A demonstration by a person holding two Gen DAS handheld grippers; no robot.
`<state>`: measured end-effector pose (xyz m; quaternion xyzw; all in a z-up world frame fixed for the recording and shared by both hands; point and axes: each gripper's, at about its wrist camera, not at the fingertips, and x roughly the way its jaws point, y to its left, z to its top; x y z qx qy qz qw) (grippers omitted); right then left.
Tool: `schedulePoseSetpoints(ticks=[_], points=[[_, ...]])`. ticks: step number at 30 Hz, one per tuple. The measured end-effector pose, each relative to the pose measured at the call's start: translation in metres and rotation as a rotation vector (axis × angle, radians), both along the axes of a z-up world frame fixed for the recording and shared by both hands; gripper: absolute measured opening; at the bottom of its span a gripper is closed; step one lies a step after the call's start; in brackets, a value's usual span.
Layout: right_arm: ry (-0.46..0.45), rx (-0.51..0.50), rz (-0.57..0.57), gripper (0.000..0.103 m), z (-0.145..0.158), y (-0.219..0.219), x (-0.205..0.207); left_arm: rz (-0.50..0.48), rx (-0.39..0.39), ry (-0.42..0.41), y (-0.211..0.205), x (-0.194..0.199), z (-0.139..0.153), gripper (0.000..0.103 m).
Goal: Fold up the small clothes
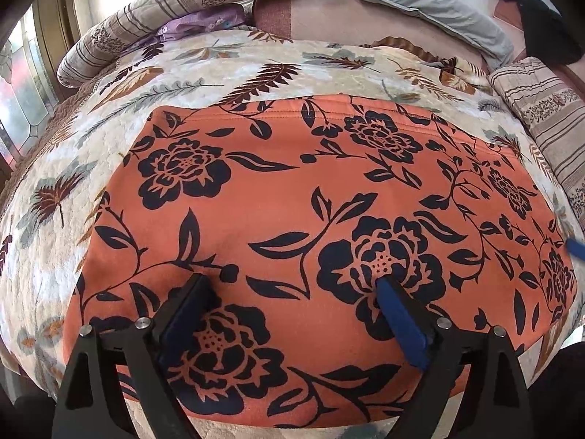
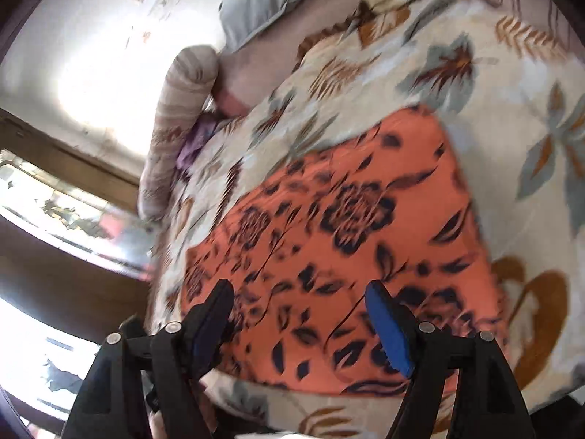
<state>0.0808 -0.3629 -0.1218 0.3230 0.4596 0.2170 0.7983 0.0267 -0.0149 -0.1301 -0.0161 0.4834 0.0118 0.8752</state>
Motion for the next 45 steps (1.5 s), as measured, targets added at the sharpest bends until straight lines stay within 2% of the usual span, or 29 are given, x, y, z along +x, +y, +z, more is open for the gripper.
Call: schedulePoseSetpoints(ticks=[1, 2, 3, 4, 5, 8, 9, 11, 12, 13, 14, 15, 16, 18, 19, 22, 25, 28, 30, 31, 32, 34, 36, 40, 43, 45], points=[[0.024, -0.014, -0.009, 0.076, -0.013, 0.000, 0.001, 0.000, 0.001, 0.003, 0.000, 0.000, 0.000, 0.093], [0.065, -0.083, -0.076, 0.076, -0.030, -0.009, 0.004, -0.003, 0.000, 0.007, 0.000, 0.001, 0.001, 0.093], [0.103, -0.070, -0.163, 0.069, -0.045, -0.024, 0.003, -0.008, -0.001, 0.016, 0.000, 0.001, 0.002, 0.093], [0.110, 0.025, -0.225, 0.068, -0.048, -0.036, -0.001, -0.013, -0.010, 0.027, 0.002, -0.001, 0.005, 0.093], [0.116, 0.065, -0.261, 0.070, -0.044, -0.041, -0.006, -0.005, -0.041, 0.022, 0.007, -0.005, 0.011, 0.093], [-0.012, -0.034, -0.212, 0.077, -0.014, -0.027, -0.020, 0.085, -0.186, -0.051, 0.037, -0.025, 0.033, 0.093], [-0.044, -0.053, -0.182, 0.082, -0.010, -0.021, -0.024, 0.120, -0.232, -0.077, 0.053, -0.035, 0.039, 0.093], [-0.027, -0.103, -0.163, 0.085, -0.020, -0.015, -0.023, 0.215, -0.306, -0.094, 0.086, -0.051, 0.040, 0.093], [0.019, -0.124, -0.178, 0.085, -0.032, -0.016, -0.024, 0.267, -0.350, -0.080, 0.104, -0.057, 0.034, 0.093], [0.056, -0.101, -0.185, 0.085, -0.044, -0.020, -0.026, 0.310, -0.400, -0.049, 0.122, -0.060, 0.024, 0.092], [0.033, -0.059, -0.196, 0.085, -0.051, -0.024, -0.029, 0.337, -0.443, -0.014, 0.137, -0.063, 0.013, 0.083], [0.000, -0.035, -0.208, 0.085, -0.054, -0.027, -0.032, 0.378, -0.441, 0.022, 0.149, -0.065, 0.003, 0.073], [0.001, -0.023, -0.208, 0.085, -0.055, -0.028, -0.032, 0.410, -0.434, 0.060, 0.158, -0.067, -0.005, 0.040], [0.004, -0.025, -0.204, 0.085, -0.054, -0.028, -0.031, 0.427, -0.506, 0.054, 0.172, -0.074, -0.008, 0.034], [0.004, -0.023, -0.207, 0.085, -0.054, -0.028, -0.031, 0.428, -0.511, 0.064, 0.175, -0.075, -0.008, 0.028], [-0.010, -0.029, -0.206, 0.085, -0.055, -0.026, -0.032, 0.417, -0.493, 0.075, 0.174, -0.075, -0.009, 0.027], [-0.020, -0.033, -0.199, 0.085, -0.053, -0.026, -0.034, 0.417, -0.413, 0.080, 0.165, -0.075, 0.003, 0.029], [-0.031, -0.014, -0.197, 0.085, -0.053, -0.030, -0.039, 0.435, -0.338, 0.012, 0.160, -0.082, 0.025, 0.031], [-0.033, -0.009, -0.199, 0.085, -0.054, -0.031, -0.040, 0.436, -0.267, -0.024, 0.162, -0.079, 0.038, 0.046], [-0.033, -0.010, -0.200, 0.085, -0.053, -0.031, -0.040, 0.426, -0.239, -0.034, 0.159, -0.075, 0.043, 0.058], [-0.033, -0.010, -0.201, 0.085, -0.053, -0.031, -0.041, 0.419, -0.215, -0.042, 0.157, -0.073, 0.047, 0.062], [-0.020, -0.011, -0.203, 0.085, -0.051, -0.031, -0.041, 0.406, -0.161, -0.053, 0.147, -0.066, 0.053, 0.062], [-0.009, -0.027, -0.215, 0.085, -0.040, -0.030, -0.043, 0.377, -0.142, -0.047, 0.138, -0.056, 0.056, 0.063], [-0.119, -0.052, -0.188, 0.085, 0.001, -0.021, -0.038, 0.327, -0.107, -0.048, 0.108, -0.042, 0.063, 0.063], [-0.145, -0.045, -0.153, 0.085, 0.022, -0.012, -0.016, 0.272, -0.091, -0.055, 0.080, -0.030, 0.069, 0.063], [-0.152, -0.083, -0.156, 0.086, 0.026, -0.007, 0.001, 0.237, -0.087, -0.066, 0.063, -0.025, 0.073, 0.065]])
